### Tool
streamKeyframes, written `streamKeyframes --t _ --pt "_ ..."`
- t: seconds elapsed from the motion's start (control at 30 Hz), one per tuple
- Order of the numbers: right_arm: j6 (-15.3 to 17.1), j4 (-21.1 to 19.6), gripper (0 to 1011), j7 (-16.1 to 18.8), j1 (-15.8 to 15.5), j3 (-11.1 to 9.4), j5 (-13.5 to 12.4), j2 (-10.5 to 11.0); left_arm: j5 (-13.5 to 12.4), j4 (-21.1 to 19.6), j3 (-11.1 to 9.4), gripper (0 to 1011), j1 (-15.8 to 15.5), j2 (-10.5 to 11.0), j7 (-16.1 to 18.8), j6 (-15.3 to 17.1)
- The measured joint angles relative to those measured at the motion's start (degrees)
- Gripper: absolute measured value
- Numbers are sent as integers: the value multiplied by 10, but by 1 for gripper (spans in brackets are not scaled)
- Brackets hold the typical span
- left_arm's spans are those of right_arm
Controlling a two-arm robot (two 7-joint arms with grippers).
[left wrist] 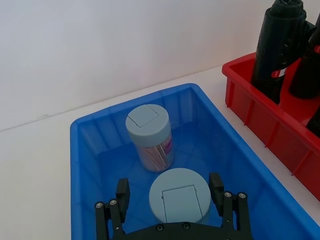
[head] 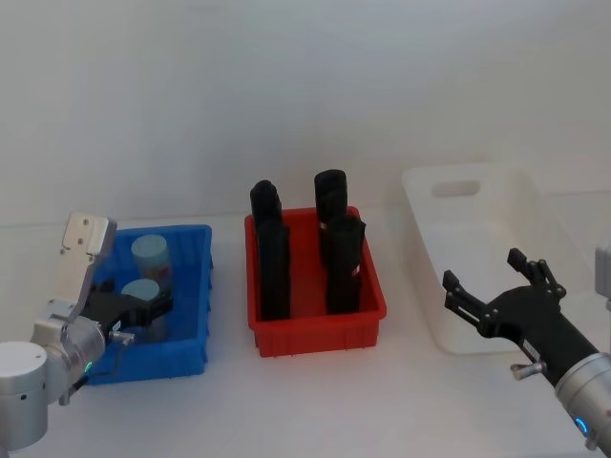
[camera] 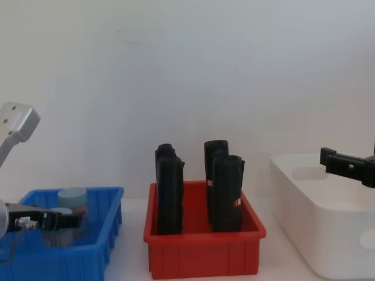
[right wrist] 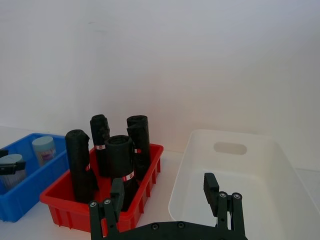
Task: Pick the cotton swabs from the blue box and place them into the white box.
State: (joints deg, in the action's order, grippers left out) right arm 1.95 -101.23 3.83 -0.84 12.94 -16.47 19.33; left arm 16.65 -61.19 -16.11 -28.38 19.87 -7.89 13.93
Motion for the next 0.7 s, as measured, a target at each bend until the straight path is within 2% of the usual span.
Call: streamKeyframes --t 0.17,0.4,0.5,0.7 --pt "0 0 1002 0 0 0 0 0 11 10 2 997 -3 -2 -9 -4" --pt "0 0 1002 0 0 0 0 0 22 20 4 856 -6 -4 -18 -10" --pt "0 0 1001 0 0 0 0 0 26 22 5 726 -6 -4 -21 -12" --pt "0 0 1002 0 0 0 0 0 31 19 6 671 -4 -4 -22 -13"
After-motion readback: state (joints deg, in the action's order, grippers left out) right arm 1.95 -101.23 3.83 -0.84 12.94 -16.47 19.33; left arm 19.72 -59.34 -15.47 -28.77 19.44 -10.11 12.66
